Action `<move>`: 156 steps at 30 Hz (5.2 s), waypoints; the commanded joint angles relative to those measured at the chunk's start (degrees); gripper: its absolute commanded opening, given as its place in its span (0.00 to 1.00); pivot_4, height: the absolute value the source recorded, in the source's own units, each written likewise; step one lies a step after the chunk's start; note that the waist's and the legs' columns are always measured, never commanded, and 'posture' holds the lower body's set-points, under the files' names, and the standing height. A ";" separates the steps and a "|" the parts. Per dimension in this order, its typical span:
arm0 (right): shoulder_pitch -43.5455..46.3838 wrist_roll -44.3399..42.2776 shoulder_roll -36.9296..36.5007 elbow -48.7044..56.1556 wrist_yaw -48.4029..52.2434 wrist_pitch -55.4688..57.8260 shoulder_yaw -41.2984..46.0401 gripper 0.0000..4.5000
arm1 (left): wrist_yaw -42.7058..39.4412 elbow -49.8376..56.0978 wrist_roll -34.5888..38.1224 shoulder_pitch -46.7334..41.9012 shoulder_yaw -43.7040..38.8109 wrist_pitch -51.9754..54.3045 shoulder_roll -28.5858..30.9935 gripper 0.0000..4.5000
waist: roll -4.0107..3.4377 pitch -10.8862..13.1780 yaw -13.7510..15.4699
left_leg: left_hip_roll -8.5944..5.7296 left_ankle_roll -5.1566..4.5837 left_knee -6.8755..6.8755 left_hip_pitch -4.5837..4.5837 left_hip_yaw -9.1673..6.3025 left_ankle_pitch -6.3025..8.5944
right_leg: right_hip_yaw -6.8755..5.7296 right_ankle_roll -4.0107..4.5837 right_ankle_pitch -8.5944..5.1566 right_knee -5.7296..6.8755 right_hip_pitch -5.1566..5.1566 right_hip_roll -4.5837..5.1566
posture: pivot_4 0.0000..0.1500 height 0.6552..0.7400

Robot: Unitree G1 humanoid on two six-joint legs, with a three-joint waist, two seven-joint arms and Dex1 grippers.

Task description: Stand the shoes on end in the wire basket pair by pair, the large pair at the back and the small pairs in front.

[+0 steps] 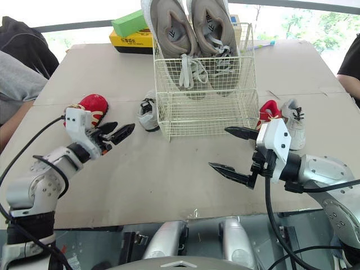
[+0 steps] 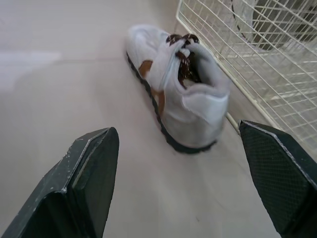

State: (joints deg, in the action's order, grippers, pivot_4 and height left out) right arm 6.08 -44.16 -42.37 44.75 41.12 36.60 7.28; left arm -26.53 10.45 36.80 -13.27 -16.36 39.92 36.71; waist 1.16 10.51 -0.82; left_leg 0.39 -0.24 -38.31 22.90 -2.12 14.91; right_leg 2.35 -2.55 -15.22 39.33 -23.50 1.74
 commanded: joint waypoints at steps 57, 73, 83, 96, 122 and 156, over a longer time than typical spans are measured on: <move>57.50 4.64 -8.34 -27.39 18.40 27.71 -18.17 0.09 | -50.72 -18.27 -2.18 -32.02 15.61 -60.97 6.98 0.42 | -0.06 0.06 -0.40 | 0.02 -0.26 -0.20 1.00 0.00 0.15 | -0.57 -0.05 0.18 -0.42 -0.61 0.12 | 1.00 1.00; 50.89 -18.39 31.64 -22.91 -22.41 55.90 24.52 0.06 | 9.18 13.24 52.82 -9.61 8.68 0.19 -2.23 0.73 | -0.25 0.03 0.08 | -0.10 -0.09 -0.26 0.84 -0.73 0.04 | -0.77 -0.03 0.20 -0.14 -0.40 0.23 | 1.00 1.00; 47.87 -27.68 34.82 -21.97 -34.03 54.28 24.96 0.06 | 16.04 7.46 59.83 -17.59 5.22 2.98 -6.91 0.54 | -0.26 0.01 -0.80 | -0.20 -0.06 -0.35 0.82 -0.73 0.02 | -0.75 -0.01 0.19 0.12 -0.44 0.08 | 1.00 1.00; 40.51 -42.33 26.54 -18.52 -42.37 40.73 16.59 0.38 | 9.68 4.50 53.49 -22.03 6.11 6.57 -6.06 0.01 | -0.26 0.01 -1.53 | -0.22 -0.07 -0.35 0.83 -0.72 0.02 | -0.75 -0.01 0.18 0.09 -0.44 0.08 | 1.00 1.00; -8.31 -6.18 0.63 5.10 -3.92 -4.32 21.32 0.98 | -30.91 -25.20 -5.34 -38.77 11.82 -35.39 -1.59 0.00 | -0.24 0.01 -0.18 | -0.21 -0.08 -0.21 0.79 -0.73 0.03 | -0.82 -0.04 0.17 -0.44 -0.16 0.01 | 1.00 1.00; -8.81 -4.51 -1.78 1.64 -8.51 -2.75 16.06 1.00 | -39.30 -23.20 -10.65 -26.73 6.03 -29.03 4.22 0.70 | -0.24 -0.01 -0.32 | -0.07 -0.08 -0.38 0.80 -0.98 0.03 | -0.97 -0.04 0.17 -0.32 -0.06 0.00 | 1.00 1.00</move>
State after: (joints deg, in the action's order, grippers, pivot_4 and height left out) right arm -3.24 -48.32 -43.35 46.50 33.89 32.94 22.79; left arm -67.44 -19.18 22.20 -41.29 -6.80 6.85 39.36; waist 0.91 10.51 -1.14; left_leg 0.33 -0.31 -38.69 23.70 -3.09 14.93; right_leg 1.38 -2.59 -15.05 38.98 -23.56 1.75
